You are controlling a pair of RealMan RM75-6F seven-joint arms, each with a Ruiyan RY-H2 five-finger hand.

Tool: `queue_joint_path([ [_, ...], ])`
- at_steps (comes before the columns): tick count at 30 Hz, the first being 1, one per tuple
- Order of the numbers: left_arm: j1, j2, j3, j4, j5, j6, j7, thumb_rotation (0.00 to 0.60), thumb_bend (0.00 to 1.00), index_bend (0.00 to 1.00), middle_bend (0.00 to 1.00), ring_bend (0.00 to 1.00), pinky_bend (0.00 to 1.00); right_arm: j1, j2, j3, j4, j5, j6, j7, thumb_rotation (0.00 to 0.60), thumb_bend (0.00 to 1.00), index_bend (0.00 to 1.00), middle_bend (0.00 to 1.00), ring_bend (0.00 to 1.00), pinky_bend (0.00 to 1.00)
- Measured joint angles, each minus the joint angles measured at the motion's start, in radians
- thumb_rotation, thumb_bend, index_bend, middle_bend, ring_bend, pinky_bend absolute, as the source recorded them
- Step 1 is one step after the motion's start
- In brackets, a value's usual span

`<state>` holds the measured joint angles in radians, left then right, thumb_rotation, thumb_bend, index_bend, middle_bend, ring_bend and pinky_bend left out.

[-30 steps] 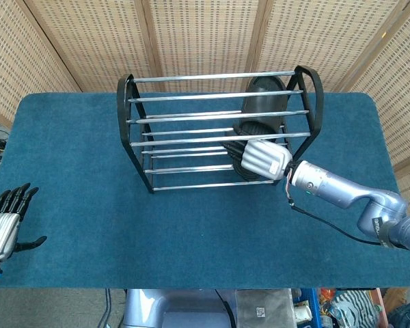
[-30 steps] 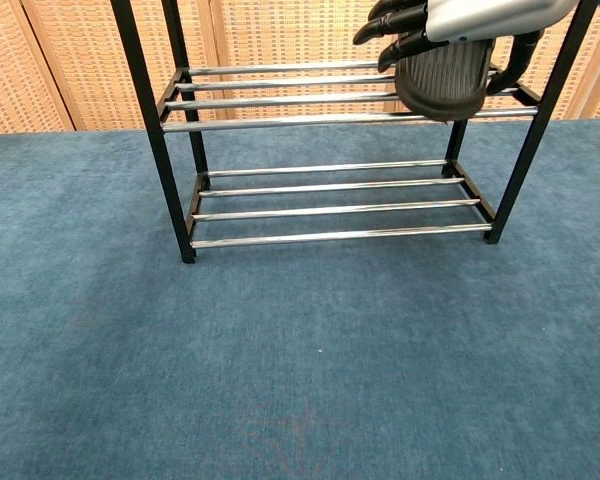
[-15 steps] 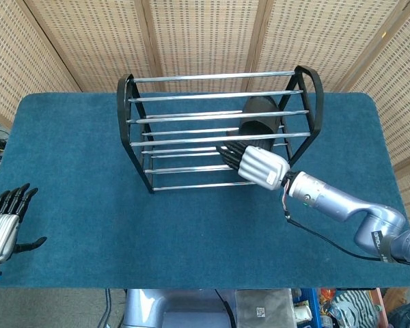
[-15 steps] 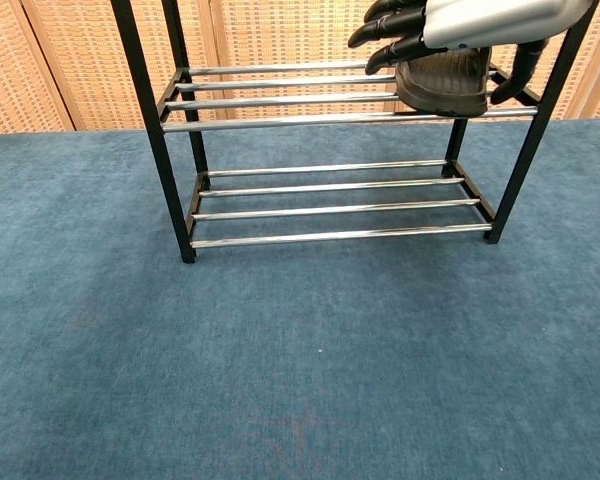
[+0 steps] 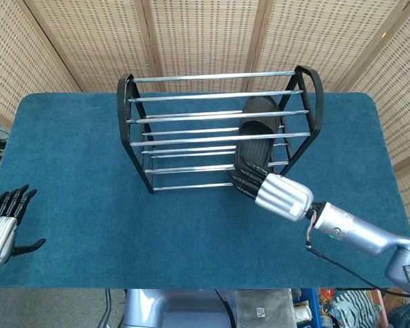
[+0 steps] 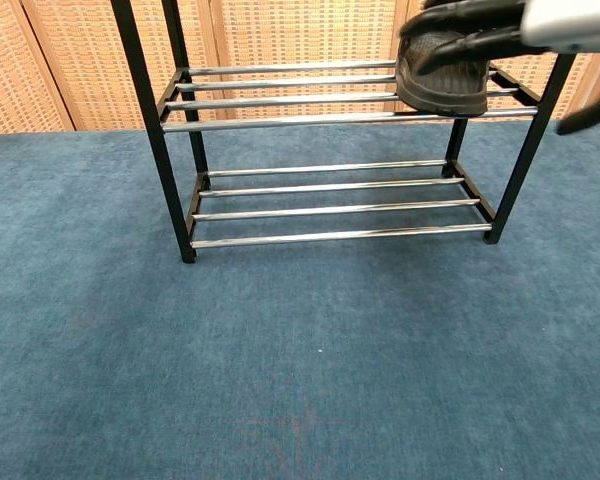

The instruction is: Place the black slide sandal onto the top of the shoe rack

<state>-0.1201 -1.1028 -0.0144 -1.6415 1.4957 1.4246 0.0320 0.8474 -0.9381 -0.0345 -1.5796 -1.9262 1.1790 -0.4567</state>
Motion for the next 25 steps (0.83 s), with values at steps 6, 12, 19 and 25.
queue_joint_path([
  [6, 0.014, 0.003, 0.008, -0.003, 0.030, 0.034, -0.004, 0.600, 0.00, 0.00, 0.00, 0.00, 0.00, -0.200, -0.041, -0.053, 0.064, 0.019, 0.222, 0.106, 0.600, 0.00, 0.00, 0.00, 0.00, 0.00],
  [12, 0.027, 0.001, 0.018, -0.008, 0.047, 0.056, 0.020, 0.600, 0.00, 0.00, 0.00, 0.00, 0.00, -0.391, -0.113, -0.081, 0.114, 0.184, 0.326, 0.243, 0.600, 0.00, 0.00, 0.00, 0.00, 0.00],
  [19, 0.039, -0.013, 0.023, -0.013, 0.069, 0.083, 0.066, 0.600, 0.00, 0.00, 0.00, 0.00, 0.00, -0.594, -0.162, -0.087, 0.045, 0.401, 0.418, 0.360, 0.600, 0.00, 0.00, 0.00, 0.00, 0.00],
  [25, 0.047, -0.020, 0.030, -0.014, 0.090, 0.101, 0.073, 0.600, 0.00, 0.00, 0.00, 0.00, 0.00, -0.666, -0.214, -0.067, 0.015, 0.443, 0.471, 0.405, 0.600, 0.00, 0.00, 0.00, 0.00, 0.00],
])
